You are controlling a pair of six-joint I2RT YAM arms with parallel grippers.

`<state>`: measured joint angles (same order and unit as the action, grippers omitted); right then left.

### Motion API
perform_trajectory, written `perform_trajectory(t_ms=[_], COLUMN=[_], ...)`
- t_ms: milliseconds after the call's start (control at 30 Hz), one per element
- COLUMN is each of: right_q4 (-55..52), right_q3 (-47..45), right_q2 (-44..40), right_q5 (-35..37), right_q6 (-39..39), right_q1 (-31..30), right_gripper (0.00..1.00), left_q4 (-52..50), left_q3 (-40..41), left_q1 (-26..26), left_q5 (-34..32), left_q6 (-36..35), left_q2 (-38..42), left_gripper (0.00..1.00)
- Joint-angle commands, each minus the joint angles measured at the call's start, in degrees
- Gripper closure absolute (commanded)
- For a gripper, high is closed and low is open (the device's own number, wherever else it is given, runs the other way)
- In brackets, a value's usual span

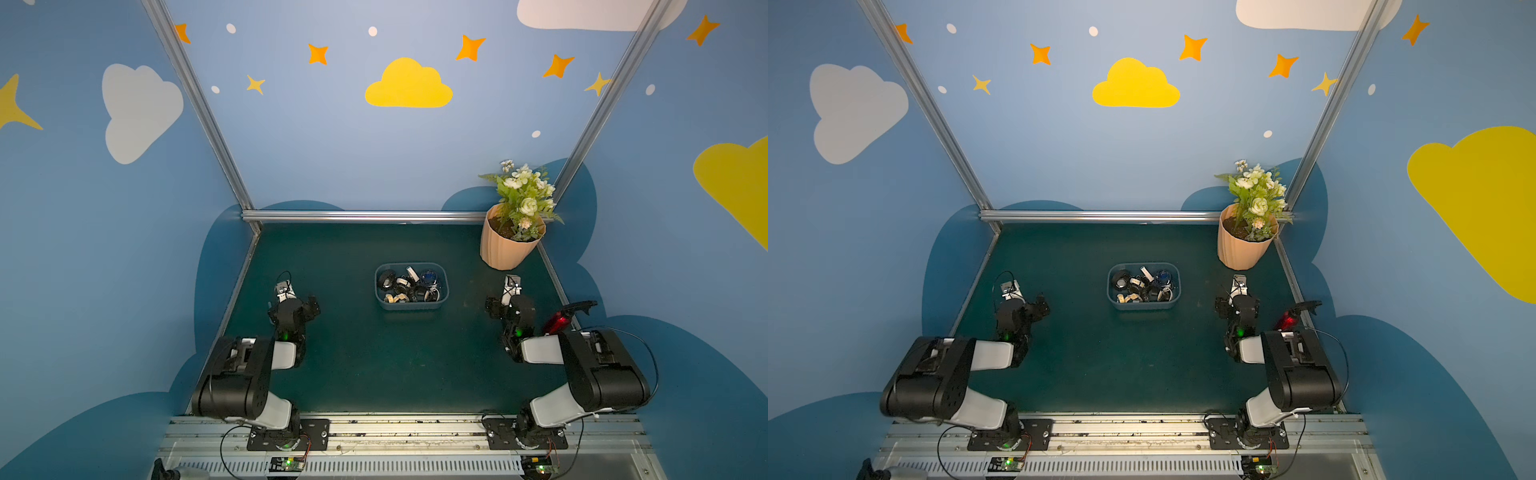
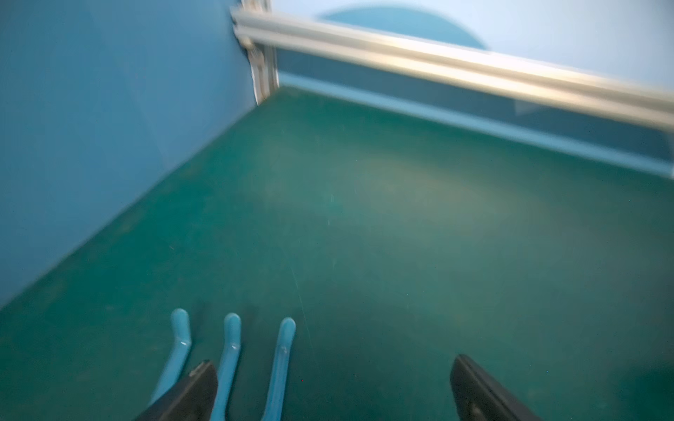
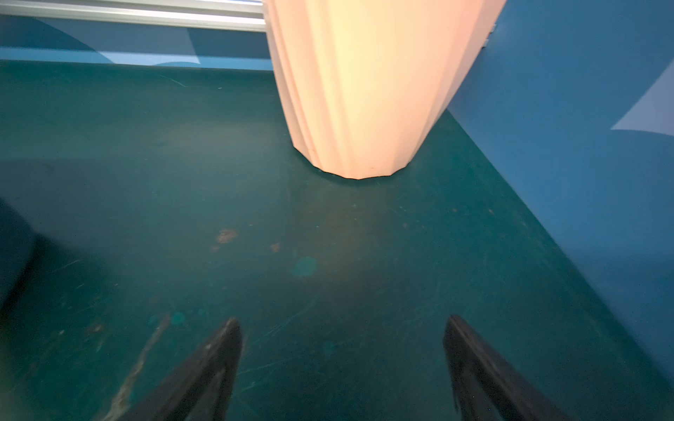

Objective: Put the watch into the storage box
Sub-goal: Reset both arms

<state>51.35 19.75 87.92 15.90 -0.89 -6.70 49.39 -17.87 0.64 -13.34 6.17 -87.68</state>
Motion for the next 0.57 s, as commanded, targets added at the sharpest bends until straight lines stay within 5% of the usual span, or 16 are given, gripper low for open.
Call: perform_trajectory(t_ms=[0,533], right_q4=[-1.62,-3.72], right_q3=[1.62,2.64], right_q2=[-0.84,-0.99], right_q5=[-2.05,-6.25], right_q6=[1.08,1.76], right_q1=[0.28,2.04], right_gripper=[0.12,0.12], left_q4=[-3.47,-4.03], left_q3=[-4.00,-4.81], left_q1=[-0.62,-0.52], left_q5=[0.58,-0.28], left_q6=[0.44,0.41], left_q2=[0.94,0.40], left_gripper=[0.00,0.00])
